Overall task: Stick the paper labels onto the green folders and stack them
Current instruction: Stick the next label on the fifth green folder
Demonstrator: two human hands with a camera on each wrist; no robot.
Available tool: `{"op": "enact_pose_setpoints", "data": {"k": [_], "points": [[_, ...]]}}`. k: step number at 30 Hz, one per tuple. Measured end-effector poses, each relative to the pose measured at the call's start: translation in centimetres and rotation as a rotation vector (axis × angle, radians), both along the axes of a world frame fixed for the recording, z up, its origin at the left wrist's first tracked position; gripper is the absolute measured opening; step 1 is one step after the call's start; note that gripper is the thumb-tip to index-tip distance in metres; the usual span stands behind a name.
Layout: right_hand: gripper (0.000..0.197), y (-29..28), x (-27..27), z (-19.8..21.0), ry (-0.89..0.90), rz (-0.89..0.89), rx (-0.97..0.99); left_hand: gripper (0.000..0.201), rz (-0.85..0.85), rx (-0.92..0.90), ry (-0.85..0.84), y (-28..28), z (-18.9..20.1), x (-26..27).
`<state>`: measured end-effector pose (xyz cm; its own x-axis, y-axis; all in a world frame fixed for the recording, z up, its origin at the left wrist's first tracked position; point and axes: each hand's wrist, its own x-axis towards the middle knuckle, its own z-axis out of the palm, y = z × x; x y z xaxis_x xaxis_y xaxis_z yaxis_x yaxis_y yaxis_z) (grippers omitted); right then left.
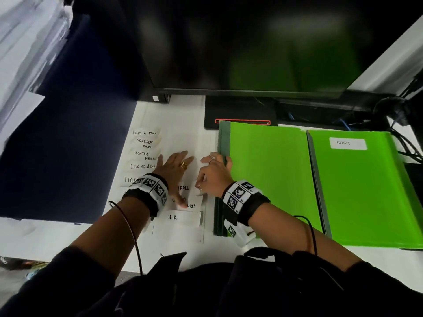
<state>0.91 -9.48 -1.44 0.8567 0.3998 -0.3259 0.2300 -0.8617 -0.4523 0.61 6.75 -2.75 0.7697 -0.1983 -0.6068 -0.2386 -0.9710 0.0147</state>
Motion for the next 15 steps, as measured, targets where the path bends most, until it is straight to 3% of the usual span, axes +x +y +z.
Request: {"op": "enact_pose_setpoints", "data": {"k": [7, 12, 15], "points": [[0.008, -2.0, 2.4, 0.4, -0.01, -0.127, 0.308, 0.131, 0.033, -0.077, 0.003, 0.6, 1.2, 0.7], [0.006, -4.4, 4.3, 2.4, -0.056, -0.382, 0.466, 0.049, 0.237, -0.476, -0.194, -0.6, 3.7, 3.1], [0.02, -6.4, 5.5, 2.4, -0.045, -0.551, 0.535, 0.031, 0.29, -0.587, -0.305, -2.5, 4.7, 4.4]]}}
